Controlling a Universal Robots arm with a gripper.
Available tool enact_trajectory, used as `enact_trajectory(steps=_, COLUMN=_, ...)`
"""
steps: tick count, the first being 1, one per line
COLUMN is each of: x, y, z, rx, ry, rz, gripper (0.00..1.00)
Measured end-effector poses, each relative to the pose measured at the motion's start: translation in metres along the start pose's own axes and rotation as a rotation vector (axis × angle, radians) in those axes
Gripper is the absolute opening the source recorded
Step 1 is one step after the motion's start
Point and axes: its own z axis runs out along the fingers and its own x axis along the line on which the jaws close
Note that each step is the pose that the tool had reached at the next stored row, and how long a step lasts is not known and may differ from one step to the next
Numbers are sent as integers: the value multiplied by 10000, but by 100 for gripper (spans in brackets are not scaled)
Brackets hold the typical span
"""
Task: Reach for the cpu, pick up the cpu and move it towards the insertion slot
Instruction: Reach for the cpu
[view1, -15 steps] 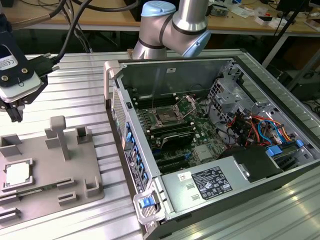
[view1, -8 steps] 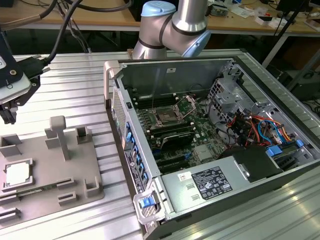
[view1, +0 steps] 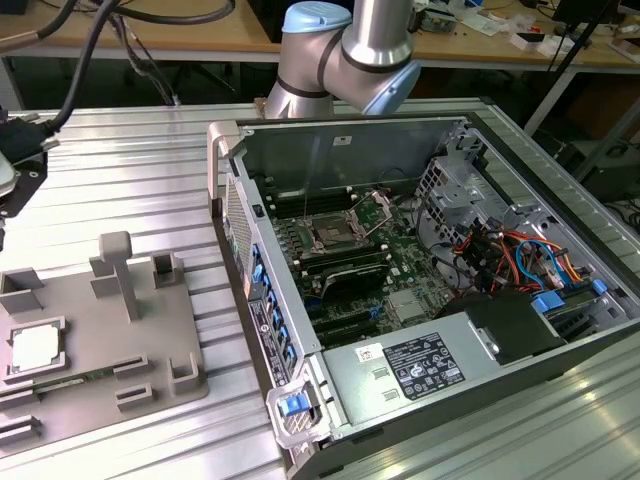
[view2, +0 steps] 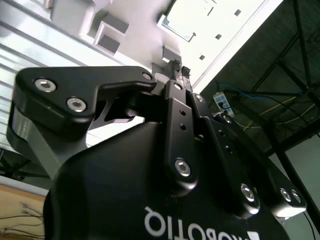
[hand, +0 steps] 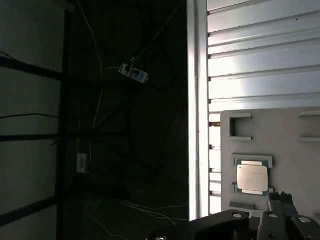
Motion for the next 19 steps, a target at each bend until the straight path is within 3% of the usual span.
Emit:
enact_trajectory(steps=2, x=112, y=1, z=5, rx=0, ry=-27, rz=-2, gripper=11)
enact_trajectory(steps=5, x=174, y=-2, z=10, rx=1, ry=-30, rz=-2, gripper=11)
enact_trajectory(steps=19, x=182, y=-3, z=13, rx=1, ry=-30, rz=-2, gripper=11)
